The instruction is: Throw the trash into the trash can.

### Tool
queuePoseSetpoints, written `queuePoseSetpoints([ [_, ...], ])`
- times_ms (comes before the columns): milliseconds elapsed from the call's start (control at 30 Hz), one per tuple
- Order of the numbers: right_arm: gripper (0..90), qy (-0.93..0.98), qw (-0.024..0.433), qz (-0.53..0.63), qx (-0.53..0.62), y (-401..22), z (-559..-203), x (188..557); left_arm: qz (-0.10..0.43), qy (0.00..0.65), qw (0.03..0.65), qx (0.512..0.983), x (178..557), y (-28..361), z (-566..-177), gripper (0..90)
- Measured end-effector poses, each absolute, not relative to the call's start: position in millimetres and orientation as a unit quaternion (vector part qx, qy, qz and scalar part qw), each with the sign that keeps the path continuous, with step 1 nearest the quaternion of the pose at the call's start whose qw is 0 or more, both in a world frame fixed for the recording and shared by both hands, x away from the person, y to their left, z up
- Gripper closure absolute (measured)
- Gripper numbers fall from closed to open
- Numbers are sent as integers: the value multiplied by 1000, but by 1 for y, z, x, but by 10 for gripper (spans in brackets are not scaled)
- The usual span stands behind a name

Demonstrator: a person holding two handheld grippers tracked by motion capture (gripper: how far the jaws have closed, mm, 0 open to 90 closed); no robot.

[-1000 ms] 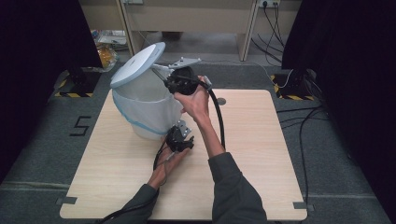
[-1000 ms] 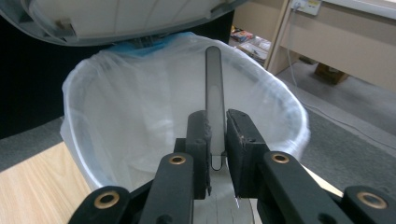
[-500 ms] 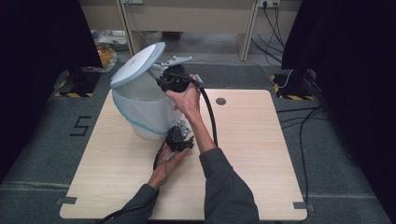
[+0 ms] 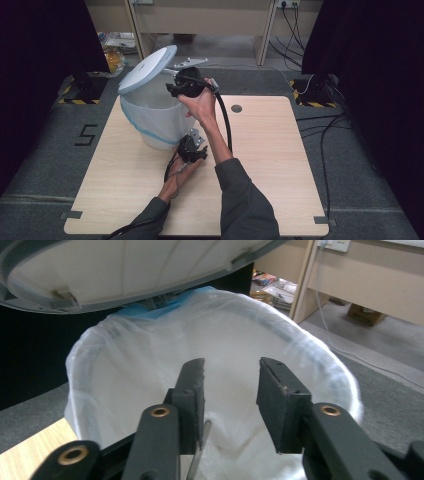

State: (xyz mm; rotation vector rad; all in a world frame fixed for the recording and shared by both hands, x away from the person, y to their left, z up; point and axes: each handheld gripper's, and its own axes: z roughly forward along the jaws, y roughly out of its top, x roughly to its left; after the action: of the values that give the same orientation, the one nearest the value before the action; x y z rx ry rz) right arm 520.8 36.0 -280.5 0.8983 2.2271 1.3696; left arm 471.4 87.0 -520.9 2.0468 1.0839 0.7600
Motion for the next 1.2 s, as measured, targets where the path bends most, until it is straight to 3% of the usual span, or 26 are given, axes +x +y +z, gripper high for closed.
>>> queuePoseSetpoints([
  [333, 492, 781, 204, 485, 336, 1, -281, 511, 292, 416, 341, 791, 472, 87, -520, 383],
  [733, 427, 773, 217, 484, 348, -36, -286, 497, 296, 414, 342, 790, 472, 88, -521, 386],
  [1200, 412, 775, 243, 469, 348, -76, -295, 473, 295, 415, 342, 790, 472, 87, -521, 390],
])
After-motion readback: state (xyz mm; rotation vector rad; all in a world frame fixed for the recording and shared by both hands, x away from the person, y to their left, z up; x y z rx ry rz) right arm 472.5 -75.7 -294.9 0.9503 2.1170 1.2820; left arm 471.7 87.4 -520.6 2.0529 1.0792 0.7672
